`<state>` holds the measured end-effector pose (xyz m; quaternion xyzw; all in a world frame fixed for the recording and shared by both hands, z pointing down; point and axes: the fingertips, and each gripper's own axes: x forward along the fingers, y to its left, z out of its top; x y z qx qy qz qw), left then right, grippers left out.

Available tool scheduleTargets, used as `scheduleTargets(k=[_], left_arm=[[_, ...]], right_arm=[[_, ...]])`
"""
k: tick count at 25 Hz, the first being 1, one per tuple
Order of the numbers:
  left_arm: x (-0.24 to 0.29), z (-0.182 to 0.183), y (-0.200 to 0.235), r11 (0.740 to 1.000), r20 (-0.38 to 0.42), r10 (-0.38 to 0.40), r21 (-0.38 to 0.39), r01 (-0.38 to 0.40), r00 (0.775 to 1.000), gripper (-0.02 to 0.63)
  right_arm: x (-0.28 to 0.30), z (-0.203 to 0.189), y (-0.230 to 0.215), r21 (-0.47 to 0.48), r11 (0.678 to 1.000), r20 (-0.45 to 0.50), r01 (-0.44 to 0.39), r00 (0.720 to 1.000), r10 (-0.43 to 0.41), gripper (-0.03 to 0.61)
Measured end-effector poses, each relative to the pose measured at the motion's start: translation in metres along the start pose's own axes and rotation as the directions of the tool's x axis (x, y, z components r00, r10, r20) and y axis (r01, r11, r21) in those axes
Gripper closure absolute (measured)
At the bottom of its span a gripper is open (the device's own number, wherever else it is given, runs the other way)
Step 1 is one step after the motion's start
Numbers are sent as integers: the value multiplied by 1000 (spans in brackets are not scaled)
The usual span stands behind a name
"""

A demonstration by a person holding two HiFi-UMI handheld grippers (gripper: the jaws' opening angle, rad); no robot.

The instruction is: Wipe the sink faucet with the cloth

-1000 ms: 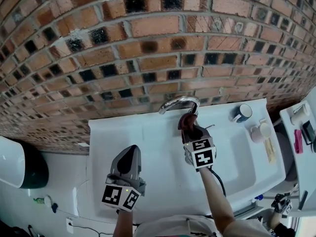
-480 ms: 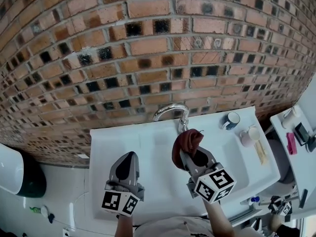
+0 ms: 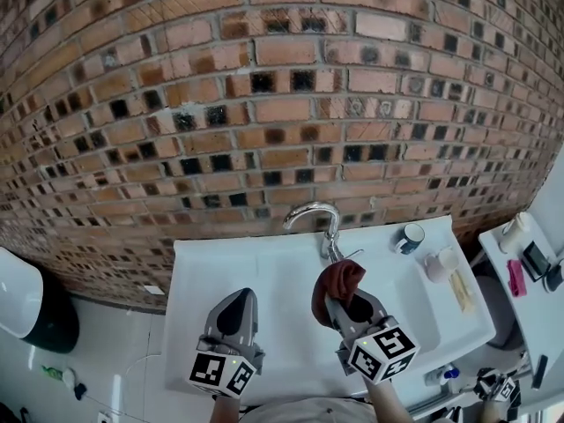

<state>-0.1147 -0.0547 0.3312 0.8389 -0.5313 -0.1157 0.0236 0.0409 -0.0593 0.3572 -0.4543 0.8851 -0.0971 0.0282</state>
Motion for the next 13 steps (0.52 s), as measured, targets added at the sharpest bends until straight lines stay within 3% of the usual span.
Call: scheduleTargets(k=[8, 13], left_arm=[[9, 16, 4, 1000, 27, -15, 11, 15, 1000, 612], [7, 10, -4, 1000, 5, -18, 2, 18, 1000, 612]], right_arm=[[7, 14, 4, -24, 1000, 19, 1, 1000, -1, 532], [0, 13, 10, -35, 999, 2, -13, 1000, 13, 532]])
